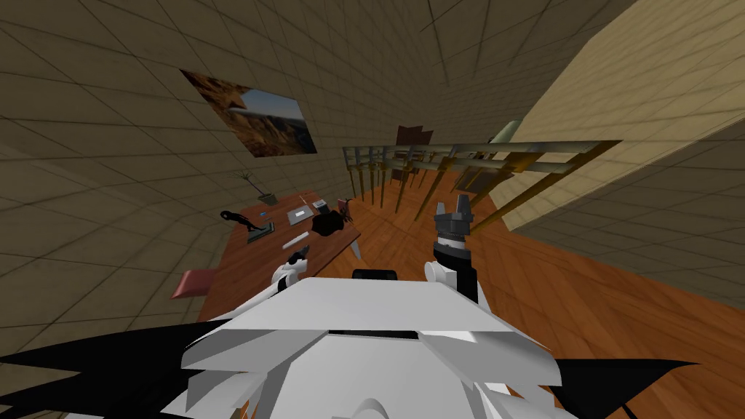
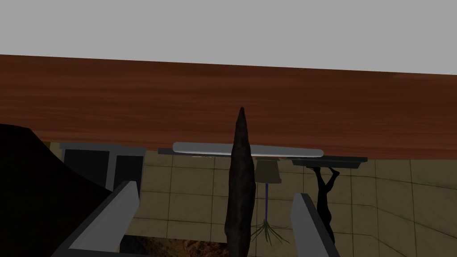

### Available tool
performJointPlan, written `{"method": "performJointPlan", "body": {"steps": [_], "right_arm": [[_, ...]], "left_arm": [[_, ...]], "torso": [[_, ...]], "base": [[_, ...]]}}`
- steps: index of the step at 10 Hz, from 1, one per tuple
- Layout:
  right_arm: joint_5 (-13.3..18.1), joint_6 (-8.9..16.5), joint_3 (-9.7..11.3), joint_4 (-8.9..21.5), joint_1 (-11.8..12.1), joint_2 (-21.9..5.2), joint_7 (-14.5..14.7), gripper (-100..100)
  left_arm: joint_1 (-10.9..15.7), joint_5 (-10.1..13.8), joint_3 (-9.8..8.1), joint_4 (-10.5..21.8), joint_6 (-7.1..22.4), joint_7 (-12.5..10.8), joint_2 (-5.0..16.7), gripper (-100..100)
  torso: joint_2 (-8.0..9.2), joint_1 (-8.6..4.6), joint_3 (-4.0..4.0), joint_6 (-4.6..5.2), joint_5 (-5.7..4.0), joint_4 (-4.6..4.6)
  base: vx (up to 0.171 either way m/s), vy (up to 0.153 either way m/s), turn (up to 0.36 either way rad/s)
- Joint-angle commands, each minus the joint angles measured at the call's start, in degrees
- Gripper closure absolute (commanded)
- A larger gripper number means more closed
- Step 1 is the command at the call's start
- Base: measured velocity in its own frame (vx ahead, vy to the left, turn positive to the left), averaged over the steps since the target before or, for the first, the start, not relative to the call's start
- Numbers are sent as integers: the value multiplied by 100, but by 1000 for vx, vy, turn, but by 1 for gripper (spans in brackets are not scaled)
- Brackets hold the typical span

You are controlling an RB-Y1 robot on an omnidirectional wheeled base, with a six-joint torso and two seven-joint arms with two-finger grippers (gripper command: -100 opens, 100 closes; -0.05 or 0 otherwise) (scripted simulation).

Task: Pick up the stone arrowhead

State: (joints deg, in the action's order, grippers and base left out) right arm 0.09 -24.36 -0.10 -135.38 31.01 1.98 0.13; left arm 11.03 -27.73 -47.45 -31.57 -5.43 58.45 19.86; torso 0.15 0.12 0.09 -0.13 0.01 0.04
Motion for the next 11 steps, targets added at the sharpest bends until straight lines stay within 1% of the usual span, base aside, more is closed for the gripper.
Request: {"method": "performJointPlan", "body": {"steps": [1, 2, 3, 4, 5, 9, 10, 11], "right_arm": [[0, 0, 0, 0, 0, 0, 0, 0], [0, 0, 0, 0, 0, 0, 0, 0], [0, 0, 1, 0, -1, 0, 0, 0], [0, 0, 0, 0, -1, 0, 0, 0], [0, 0, 0, 0, 0, 0, 0, 0], [0, 0, 0, 0, 0, 0, 0, 0], [0, 0, 0, 0, 0, 0, 0, 0], [0, 0, 0, 0, 0, 0, 0, 0]], "left_arm": [[47, -22, -189, 104, -72, 83, 9, -100], [-12, -5, -413, 128, -86, 231, 19, -100], [-12, -5, -578, 128, -86, 231, 19, -100], [33, -25, -541, 193, -134, 277, 20, -100], [27, -21, -549, 184, -128, 274, 20, 100], [27, -22, -549, 184, -127, 275, 23, 100], [27, -23, -549, 184, -127, 276, 23, 0], [47, -22, -262, 104, -72, 83, 9, 100]], "torso": [[0, 0, 0, 0, 0, 0], [-9, -2, -5, 1, 0, -2], [-3, -3, -2, 9, 0, 0], [2, -1, 1, 3, 0, 0], [-5, -1, -3, 0, 0, -1], [-17, -1, -10, 3, 3, -4], [-17, 0, -10, 3, 3, -3], [-17, 0, -10, 3, 3, -3]], "base": [[-6, 0, 28], [-34, 0, -326], [-48, 7, -266], [-20, 5, -27], [0, 0, 0], [-1, 1, 0], [0, 0, 0], [46, -4, 361]]}}
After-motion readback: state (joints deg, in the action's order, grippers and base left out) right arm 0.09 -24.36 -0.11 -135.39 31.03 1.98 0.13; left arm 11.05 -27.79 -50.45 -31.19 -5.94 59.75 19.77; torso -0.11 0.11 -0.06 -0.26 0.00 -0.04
